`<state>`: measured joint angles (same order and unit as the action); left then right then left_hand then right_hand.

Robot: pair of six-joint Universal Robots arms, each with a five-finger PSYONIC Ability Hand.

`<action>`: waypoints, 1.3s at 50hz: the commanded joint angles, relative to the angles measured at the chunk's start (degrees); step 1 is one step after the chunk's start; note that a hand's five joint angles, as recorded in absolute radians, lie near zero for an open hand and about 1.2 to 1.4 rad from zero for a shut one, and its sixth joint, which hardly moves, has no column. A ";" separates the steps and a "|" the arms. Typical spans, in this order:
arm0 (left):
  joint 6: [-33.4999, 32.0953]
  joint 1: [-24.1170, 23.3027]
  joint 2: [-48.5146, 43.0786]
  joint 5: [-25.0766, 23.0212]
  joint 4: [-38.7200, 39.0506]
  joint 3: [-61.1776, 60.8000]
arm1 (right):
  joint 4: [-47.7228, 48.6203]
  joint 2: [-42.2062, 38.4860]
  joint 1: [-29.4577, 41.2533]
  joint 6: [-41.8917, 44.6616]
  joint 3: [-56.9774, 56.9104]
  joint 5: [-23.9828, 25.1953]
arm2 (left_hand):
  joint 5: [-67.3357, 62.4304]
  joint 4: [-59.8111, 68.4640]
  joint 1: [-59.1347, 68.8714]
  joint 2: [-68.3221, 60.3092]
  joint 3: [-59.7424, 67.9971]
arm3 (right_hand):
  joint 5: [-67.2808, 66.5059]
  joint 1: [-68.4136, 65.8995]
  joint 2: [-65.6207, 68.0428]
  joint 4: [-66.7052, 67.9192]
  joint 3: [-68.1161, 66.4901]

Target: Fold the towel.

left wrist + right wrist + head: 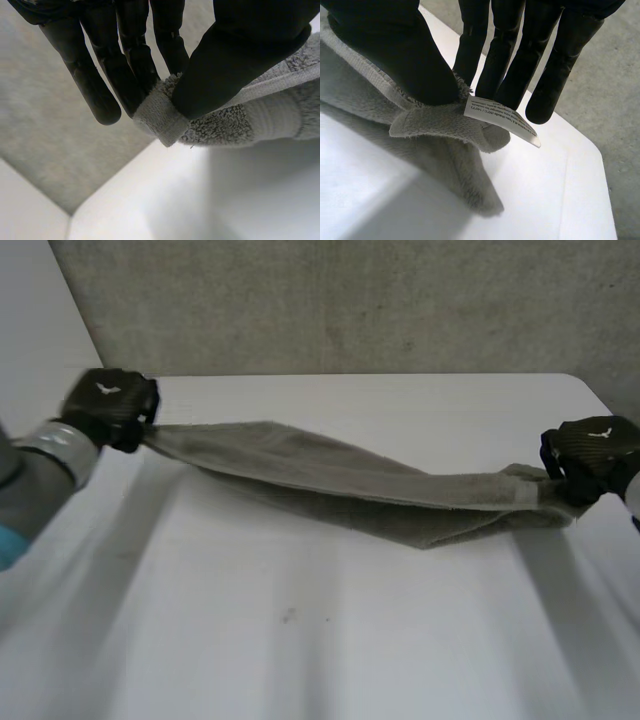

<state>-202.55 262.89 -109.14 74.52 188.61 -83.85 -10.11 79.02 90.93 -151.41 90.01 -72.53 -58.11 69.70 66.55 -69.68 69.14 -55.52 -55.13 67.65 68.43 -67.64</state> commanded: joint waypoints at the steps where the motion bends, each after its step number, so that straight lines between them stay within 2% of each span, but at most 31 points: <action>1: 0.40 1.93 17.99 -0.60 -4.75 -8.35 | -16.31 9.02 -0.05 7.34 -2.65 0.55 | -11.89 10.30 13.45 -10.32 10.86 | -14.48 -24.87 12.35 11.57 -12.36; 4: 0.57 2.19 29.92 -1.48 -8.51 -10.72 | -24.24 16.93 -0.05 10.43 -5.28 2.39 | -11.89 10.30 13.45 -10.32 10.86 | -14.48 -24.87 12.35 11.57 -12.36; 9: 0.49 3.50 35.30 -1.83 -12.99 -10.90 | -28.73 19.85 -0.57 12.36 -7.39 5.37 | -11.89 10.30 13.45 -10.32 10.86 | -14.48 -24.87 12.35 11.57 -12.36; 15: 0.40 4.48 35.22 -2.63 -17.23 -12.39 | -31.90 18.28 -1.63 17.89 -3.98 6.35 | -11.89 10.30 13.45 -10.32 10.86 | -14.48 -24.87 12.35 11.57 -12.36; 20: -0.04 5.18 24.19 -4.73 -18.01 -14.06 | -31.90 7.76 -1.28 24.04 -0.90 4.69 | -11.89 10.30 13.45 -10.32 10.86 | -14.48 -24.87 12.35 11.57 -12.36; 21: -0.04 5.18 24.15 -4.74 -18.02 -14.06 | -31.90 7.73 -1.28 24.06 -0.89 4.68 | -11.89 10.30 13.45 -10.32 10.86 | -14.48 -24.87 12.35 11.57 -12.36; 22: -0.22 5.09 20.58 -4.65 -18.28 -13.54 | -31.99 2.94 -1.02 25.71 -1.15 3.46 | -11.89 10.30 13.45 -10.32 10.86 | -14.48 -24.87 12.35 11.57 -12.36; 23: -0.22 5.09 20.54 -4.65 -18.28 -13.53 | -31.99 2.89 -1.01 25.73 -1.16 3.45 | -11.89 10.30 13.45 -10.32 10.86 | -14.48 -24.87 12.35 11.57 -12.36; 25: -0.31 5.00 13.64 -4.30 -17.84 -11.35 | -31.64 -3.58 -0.05 25.90 -3.95 -0.74 | -11.89 10.30 13.45 -10.32 10.86 | -14.48 -24.87 12.35 11.57 -12.36; 26: -0.31 5.00 13.60 -4.30 -17.84 -11.34 | -31.64 -3.61 -0.05 25.90 -3.97 -0.77 | -11.89 10.30 13.45 -10.32 10.86 | -14.48 -24.87 12.35 11.57 -12.36; 28: -0.22 4.57 6.52 -3.95 -17.93 -7.05 | -30.68 -8.51 3.45 24.68 -9.13 -3.57 | -11.89 10.30 13.45 -10.32 10.86 | -14.48 -24.87 12.35 11.57 -12.36; 29: -0.22 4.56 6.48 -3.94 -17.93 -7.03 | -29.19 -11.49 5.73 22.76 -13.16 -4.71 | -11.89 10.30 13.45 -10.32 10.86 | -14.48 -24.87 12.35 11.57 -12.36; 31: -0.22 3.51 0.01 -3.07 -17.84 -0.65 | -27.18 -13.61 7.15 20.39 -17.37 -5.33 | -11.89 10.30 13.45 -10.32 10.86 | -14.48 -24.87 12.35 11.57 -12.36; 32: -0.22 3.51 -0.02 -3.07 -17.84 -0.61 | -27.16 -13.63 7.16 20.36 -17.42 -5.34 | -11.89 10.30 13.45 -10.32 10.86 | -14.48 -24.87 12.35 11.57 -12.36; 34: 0.57 2.11 -4.75 -2.63 -17.67 7.43 | -22.17 -17.04 8.21 15.38 -26.34 -6.30 | -11.89 10.30 13.45 -10.32 10.86 | -14.48 -24.87 12.35 11.57 -12.36; 35: 0.57 2.10 -4.77 -2.63 -17.67 7.47 | -22.15 -17.06 8.22 15.35 -26.38 -6.31 | -11.89 10.30 13.45 -10.32 10.86 | -14.48 -24.87 12.35 11.57 -12.36; 37: 0.40 1.49 -6.70 -2.45 -17.14 12.04 | -15.77 -19.16 8.48 10.28 -35.65 -7.44 | -11.89 10.30 13.45 -10.32 10.86 | -14.48 -24.87 12.35 11.57 -12.36; 38: 0.75 1.05 -8.09 -2.45 -16.18 16.57 | -15.73 -19.17 8.48 10.26 -35.70 -7.45 | -11.89 10.30 13.45 -10.32 10.86 | -14.48 -24.87 12.35 11.57 -12.36; 39: 1.10 0.70 -8.80 -2.36 -13.82 20.44 | -11.38 -19.43 8.83 7.30 -39.35 -8.06 | -11.89 10.30 13.45 -10.32 10.86 | -14.48 -24.87 12.35 11.57 -12.36; 40: 1.10 0.70 -8.81 -2.36 -13.80 20.48 | -11.34 -19.43 8.83 7.27 -39.39 -8.06 | -11.89 10.30 13.45 -10.32 10.86 | -14.48 -24.87 12.35 11.57 -12.36; 42: 3.37 0.00 -8.46 -2.10 -3.14 25.12 | 0.20 -18.30 10.40 1.06 -43.51 -9.55 | -11.89 10.30 13.45 -10.32 10.86 | -14.48 -24.87 12.35 11.57 -12.36; 43: 3.39 -0.01 -8.46 -2.10 -3.08 25.14 | 0.26 -18.29 10.41 1.03 -43.52 -9.56 | -11.89 10.30 13.45 -10.32 10.86 | -14.48 -24.87 12.35 11.57 -12.36; 44: 5.74 -0.35 -7.76 -1.75 4.32 25.66 | 7.14 -16.64 11.11 -1.58 -43.35 -10.25 | -11.89 10.30 13.45 -10.32 10.86 | -14.48 -24.87 12.35 11.57 -12.36; 45: 5.76 -0.36 -7.76 -1.75 4.39 25.67 | 14.34 -14.44 11.29 -3.61 -42.04 -11.22 | -11.89 10.30 13.45 -10.32 10.86 | -14.48 -24.87 12.35 11.57 -12.36; 46: 8.46 -0.53 -6.37 -0.88 12.49 25.49 | 14.41 -14.42 11.29 -3.63 -42.03 -11.23 | -11.89 10.30 13.45 -10.32 10.86 | -14.48 -24.87 12.35 11.57 -12.36; 47: 11.44 -0.53 -4.61 0.35 19.88 24.97 | 20.51 -12.07 11.29 -4.93 -39.94 -12.18 | -11.89 10.30 13.45 -10.32 10.86 | -14.48 -24.87 12.35 11.57 -12.36; 48: 11.47 -0.53 -4.59 0.36 19.95 24.96 | 20.57 -12.05 11.29 -4.95 -39.92 -12.19 | -11.89 10.30 13.45 -10.32 10.86 | -14.48 -24.87 12.35 11.57 -12.36; 50: 16.81 0.52 -0.22 2.90 27.49 23.13 | 28.45 -7.85 11.47 -5.65 -35.19 -12.90 | -11.89 10.30 13.45 -10.32 10.86 | -14.48 -24.87 12.35 11.57 -12.36; 53: 20.42 1.48 1.29 3.44 26.55 21.54 | 29.01 -6.08 11.47 -5.91 -32.28 -12.20 | -11.89 10.30 13.45 -10.32 10.86 | -14.48 -24.87 12.35 11.57 -12.36; 59: 21.40 1.75 1.30 2.21 22.85 15.47 | 25.84 -5.99 11.38 -6.00 -27.96 -10.00 | -11.89 10.30 13.45 -10.32 10.86 | -14.48 -24.87 12.35 11.57 -12.36; 65: 21.32 1.75 -0.46 -0.51 21.01 4.34 | 19.26 -7.73 10.94 -5.39 -20.95 -2.63 | -11.89 10.30 13.45 -10.32 10.86 | -14.48 -24.87 12.35 11.57 -12.36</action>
<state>-180.73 264.64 -107.84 76.60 212.94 -68.99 16.19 73.20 102.23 -157.57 62.63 -81.82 -58.46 69.72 66.55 -69.74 69.13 -55.96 -55.11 67.65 68.43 -67.97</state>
